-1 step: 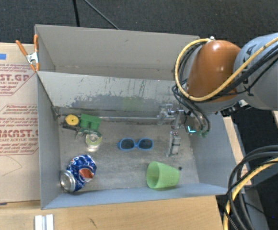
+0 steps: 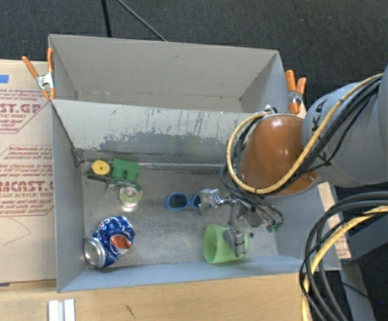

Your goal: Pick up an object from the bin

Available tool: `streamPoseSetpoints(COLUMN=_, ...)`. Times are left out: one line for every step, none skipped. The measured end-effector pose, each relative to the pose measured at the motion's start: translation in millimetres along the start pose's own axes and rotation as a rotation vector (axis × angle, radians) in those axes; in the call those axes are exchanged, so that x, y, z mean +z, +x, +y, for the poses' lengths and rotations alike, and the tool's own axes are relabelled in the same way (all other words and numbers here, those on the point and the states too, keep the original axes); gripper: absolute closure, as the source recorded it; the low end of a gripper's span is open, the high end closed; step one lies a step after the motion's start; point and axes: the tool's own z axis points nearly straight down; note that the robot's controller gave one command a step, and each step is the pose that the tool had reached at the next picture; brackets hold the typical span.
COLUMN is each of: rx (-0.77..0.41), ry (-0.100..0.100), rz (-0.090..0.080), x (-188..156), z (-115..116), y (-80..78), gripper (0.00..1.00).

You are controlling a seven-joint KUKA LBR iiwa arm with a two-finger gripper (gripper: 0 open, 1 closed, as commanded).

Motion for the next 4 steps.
streamPoseSetpoints(rx=0.001, ry=0.011, rz=-0.022, x=-5.1, z=-4.2, y=-5.5, gripper=1.00)
streamPoseSetpoints(rx=0.002, ry=0.011, rz=-0.032, x=-3.5, z=-3.6, y=-7.2, gripper=0.00)
streamPoseSetpoints(rx=-0.007, ry=-0.001, rz=-0.006, x=-51.8, z=-3.0, y=-35.7, gripper=0.00)
streamPoseSetpoints(rx=0.068, ry=0.006, rz=-0.029, x=2.2, z=4.2, y=-58.1, gripper=0.00)
